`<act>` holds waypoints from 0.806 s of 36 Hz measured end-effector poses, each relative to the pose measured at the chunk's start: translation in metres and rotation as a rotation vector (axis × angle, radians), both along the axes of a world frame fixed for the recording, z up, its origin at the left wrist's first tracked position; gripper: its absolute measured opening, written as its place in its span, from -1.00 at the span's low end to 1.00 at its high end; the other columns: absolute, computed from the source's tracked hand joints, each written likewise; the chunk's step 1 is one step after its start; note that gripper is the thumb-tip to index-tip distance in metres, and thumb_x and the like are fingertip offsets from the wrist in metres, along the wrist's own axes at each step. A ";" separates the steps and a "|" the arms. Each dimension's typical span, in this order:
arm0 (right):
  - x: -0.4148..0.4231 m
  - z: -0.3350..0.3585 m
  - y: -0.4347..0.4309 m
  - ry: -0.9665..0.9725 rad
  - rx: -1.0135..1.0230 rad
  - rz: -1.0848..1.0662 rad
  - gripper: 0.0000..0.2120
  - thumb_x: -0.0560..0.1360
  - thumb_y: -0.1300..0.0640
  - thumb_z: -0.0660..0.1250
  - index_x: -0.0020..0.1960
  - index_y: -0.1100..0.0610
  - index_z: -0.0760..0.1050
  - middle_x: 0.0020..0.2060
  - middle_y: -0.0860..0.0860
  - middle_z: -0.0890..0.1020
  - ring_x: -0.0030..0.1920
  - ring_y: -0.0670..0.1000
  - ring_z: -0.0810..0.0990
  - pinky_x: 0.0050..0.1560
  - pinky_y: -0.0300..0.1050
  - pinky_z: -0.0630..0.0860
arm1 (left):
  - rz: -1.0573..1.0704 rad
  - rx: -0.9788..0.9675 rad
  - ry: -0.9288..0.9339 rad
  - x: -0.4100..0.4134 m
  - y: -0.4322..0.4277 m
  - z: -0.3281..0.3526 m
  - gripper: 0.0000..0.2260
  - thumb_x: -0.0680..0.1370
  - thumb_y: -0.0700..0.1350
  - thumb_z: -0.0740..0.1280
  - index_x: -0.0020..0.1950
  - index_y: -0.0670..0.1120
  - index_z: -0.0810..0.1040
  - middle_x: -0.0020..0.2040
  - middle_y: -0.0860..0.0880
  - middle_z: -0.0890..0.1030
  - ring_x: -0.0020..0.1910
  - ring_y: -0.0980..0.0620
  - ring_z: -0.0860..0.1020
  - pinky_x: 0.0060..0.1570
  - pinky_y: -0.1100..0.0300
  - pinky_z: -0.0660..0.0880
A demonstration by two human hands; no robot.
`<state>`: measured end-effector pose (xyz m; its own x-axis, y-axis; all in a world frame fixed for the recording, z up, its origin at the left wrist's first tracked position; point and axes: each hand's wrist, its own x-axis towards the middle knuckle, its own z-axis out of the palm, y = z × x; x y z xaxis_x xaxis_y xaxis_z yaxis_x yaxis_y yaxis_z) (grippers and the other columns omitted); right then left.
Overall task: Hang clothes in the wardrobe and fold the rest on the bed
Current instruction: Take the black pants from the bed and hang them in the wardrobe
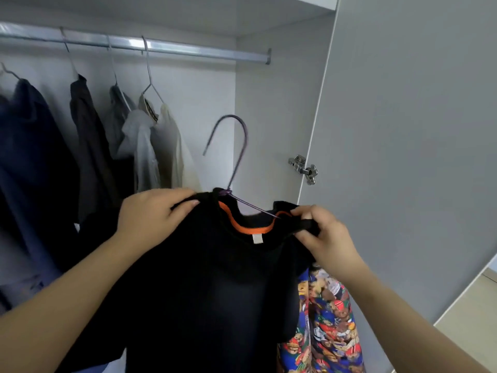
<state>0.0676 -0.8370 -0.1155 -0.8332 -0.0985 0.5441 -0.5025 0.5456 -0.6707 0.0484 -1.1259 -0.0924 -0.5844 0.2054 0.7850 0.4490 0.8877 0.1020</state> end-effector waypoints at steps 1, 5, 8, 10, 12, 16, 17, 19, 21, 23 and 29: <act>0.001 0.002 -0.008 0.019 -0.001 0.031 -0.58 0.37 0.38 0.37 -0.27 -0.12 0.33 -0.06 -0.23 0.51 -0.04 -0.43 0.45 0.00 -0.54 0.32 | -0.016 -0.017 -0.004 0.002 0.010 -0.001 -0.66 0.47 0.13 0.14 -0.10 0.04 0.67 -0.27 0.05 0.68 -0.30 0.01 0.65 -0.42 0.18 0.53; 0.001 0.004 -0.034 0.035 0.061 0.082 -0.57 0.35 0.34 0.36 -0.30 -0.11 0.22 -0.08 -0.24 0.40 -0.02 -0.23 0.42 -0.03 -0.53 0.29 | -0.080 -0.130 -0.051 0.005 0.049 -0.009 -0.70 0.47 0.13 0.13 -0.19 0.09 0.63 -0.44 0.08 0.57 -0.44 0.02 0.58 -0.54 0.25 0.41; 0.003 0.009 -0.032 0.009 0.041 -0.012 -0.57 0.39 0.36 0.38 -0.31 -0.06 0.21 -0.23 -0.14 0.40 -0.22 -0.09 0.38 -0.19 -0.44 0.32 | -0.123 -0.101 -0.141 0.004 0.059 -0.014 -0.68 0.48 0.19 0.07 -0.18 0.10 0.57 -0.45 0.08 0.53 -0.44 0.07 0.52 -0.52 0.25 0.33; 0.007 0.010 -0.026 -0.067 0.002 -0.051 -0.63 0.41 0.31 0.39 -0.28 -0.01 0.24 -0.31 -0.06 0.43 -0.30 -0.07 0.38 -0.28 -0.36 0.33 | -0.165 -0.076 -0.187 0.002 0.057 -0.017 -0.65 0.47 0.23 0.05 -0.18 0.09 0.55 -0.43 0.09 0.52 -0.42 0.13 0.46 -0.48 0.31 0.27; 0.011 0.008 -0.020 -0.125 -0.062 -0.067 -0.65 0.40 0.30 0.40 -0.24 0.03 0.24 -0.35 0.00 0.45 -0.36 -0.06 0.37 -0.36 -0.33 0.34 | -0.171 -0.110 -0.173 0.001 0.049 -0.018 -0.65 0.47 0.23 0.07 -0.21 0.09 0.56 -0.43 0.12 0.52 -0.44 0.15 0.47 -0.48 0.39 0.21; 0.016 0.006 -0.004 -0.129 -0.133 -0.149 -0.62 0.36 0.31 0.45 -0.25 0.02 0.26 -0.38 -0.03 0.44 -0.39 -0.09 0.36 -0.37 -0.35 0.34 | -0.086 -0.159 -0.176 -0.003 0.018 -0.021 -0.62 0.46 0.22 0.09 -0.20 0.06 0.62 -0.37 0.13 0.60 -0.38 0.08 0.58 -0.44 0.44 0.20; 0.016 0.005 0.000 -0.120 -0.145 -0.166 -0.62 0.35 0.32 0.45 -0.25 0.02 0.26 -0.39 -0.04 0.44 -0.39 -0.10 0.35 -0.37 -0.35 0.34 | -0.075 -0.141 -0.215 -0.005 0.010 -0.021 -0.58 0.44 0.25 0.07 -0.15 0.06 0.63 -0.31 0.13 0.62 -0.31 0.07 0.60 -0.42 0.39 0.27; 0.017 0.003 0.005 -0.105 -0.177 -0.182 -0.62 0.34 0.34 0.46 -0.26 0.03 0.28 -0.40 -0.05 0.44 -0.42 -0.12 0.34 -0.38 -0.35 0.34 | -0.099 -0.043 -0.369 -0.009 -0.002 -0.018 -0.51 0.38 0.30 0.06 0.00 0.07 0.63 -0.15 0.17 0.62 -0.12 0.08 0.58 -0.24 0.20 0.46; 0.018 0.002 0.005 -0.096 -0.202 -0.165 -0.62 0.33 0.35 0.47 -0.27 0.04 0.29 -0.41 -0.06 0.43 -0.43 -0.15 0.35 -0.40 -0.37 0.34 | -0.197 0.020 -0.476 -0.006 0.000 -0.013 -0.53 0.37 0.27 0.10 0.12 0.10 0.57 -0.05 0.28 0.53 0.02 0.11 0.53 0.03 0.11 0.47; 0.018 0.001 0.000 -0.094 -0.205 -0.132 -0.61 0.32 0.36 0.48 -0.28 0.05 0.29 -0.42 -0.07 0.42 -0.42 -0.17 0.37 -0.41 -0.39 0.33 | -0.281 -0.033 -0.537 0.001 0.015 -0.009 -0.53 0.35 0.30 0.08 0.16 0.18 0.49 -0.01 0.30 0.47 0.06 0.17 0.49 0.11 0.11 0.44; 0.019 -0.004 -0.018 -0.109 -0.132 -0.057 -0.59 0.32 0.37 0.47 -0.27 0.01 0.27 -0.40 -0.08 0.41 -0.42 -0.20 0.37 -0.39 -0.39 0.33 | -0.205 -0.233 -0.529 0.006 0.063 -0.013 -0.51 0.40 0.37 -0.13 -0.21 0.07 0.42 -0.31 0.08 0.50 -0.29 0.15 0.45 -0.26 0.24 0.40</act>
<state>0.0868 -0.8552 -0.1194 -0.8903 0.0169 0.4551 -0.3934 0.4748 -0.7872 0.0548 -1.0624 -0.1059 -0.8132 0.4863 0.3196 0.5543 0.8146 0.1710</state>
